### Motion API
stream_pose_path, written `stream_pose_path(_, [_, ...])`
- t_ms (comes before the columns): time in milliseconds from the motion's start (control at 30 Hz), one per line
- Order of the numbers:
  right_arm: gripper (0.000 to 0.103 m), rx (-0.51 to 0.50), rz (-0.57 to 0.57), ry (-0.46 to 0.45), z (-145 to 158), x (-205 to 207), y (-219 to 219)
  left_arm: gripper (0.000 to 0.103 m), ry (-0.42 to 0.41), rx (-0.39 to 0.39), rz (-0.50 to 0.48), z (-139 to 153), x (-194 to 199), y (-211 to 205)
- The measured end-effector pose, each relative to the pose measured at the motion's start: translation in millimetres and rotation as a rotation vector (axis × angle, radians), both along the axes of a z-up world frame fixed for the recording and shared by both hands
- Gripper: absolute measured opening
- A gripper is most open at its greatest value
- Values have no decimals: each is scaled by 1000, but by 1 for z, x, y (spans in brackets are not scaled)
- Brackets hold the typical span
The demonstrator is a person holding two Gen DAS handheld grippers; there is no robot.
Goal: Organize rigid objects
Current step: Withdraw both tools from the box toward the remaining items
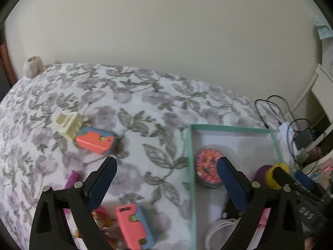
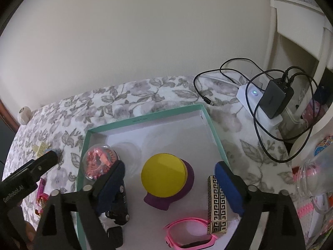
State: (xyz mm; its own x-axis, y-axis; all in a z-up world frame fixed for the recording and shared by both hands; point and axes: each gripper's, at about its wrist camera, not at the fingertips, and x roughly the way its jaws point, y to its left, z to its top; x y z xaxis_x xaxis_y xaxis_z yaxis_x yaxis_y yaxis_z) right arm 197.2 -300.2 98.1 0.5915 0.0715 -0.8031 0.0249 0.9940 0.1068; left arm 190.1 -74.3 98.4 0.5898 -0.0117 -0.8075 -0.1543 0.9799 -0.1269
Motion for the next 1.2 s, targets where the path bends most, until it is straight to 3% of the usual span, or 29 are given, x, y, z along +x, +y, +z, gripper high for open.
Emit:
stream_pose_path(567, [103, -16, 19, 16, -4, 1, 7, 101, 69, 43, 26, -13, 0, 13])
stream_pose_path(767, [103, -37, 57, -58, 31, -11, 21, 101, 91, -2, 6, -1, -1, 20])
stream_pose_path(933, [103, -7, 121, -79, 45, -15, 44, 101, 87, -34, 38, 15, -2, 42])
stream_pose_path(1200, [103, 48, 238, -57, 40, -20, 90, 101, 46, -55, 136, 35, -4, 98])
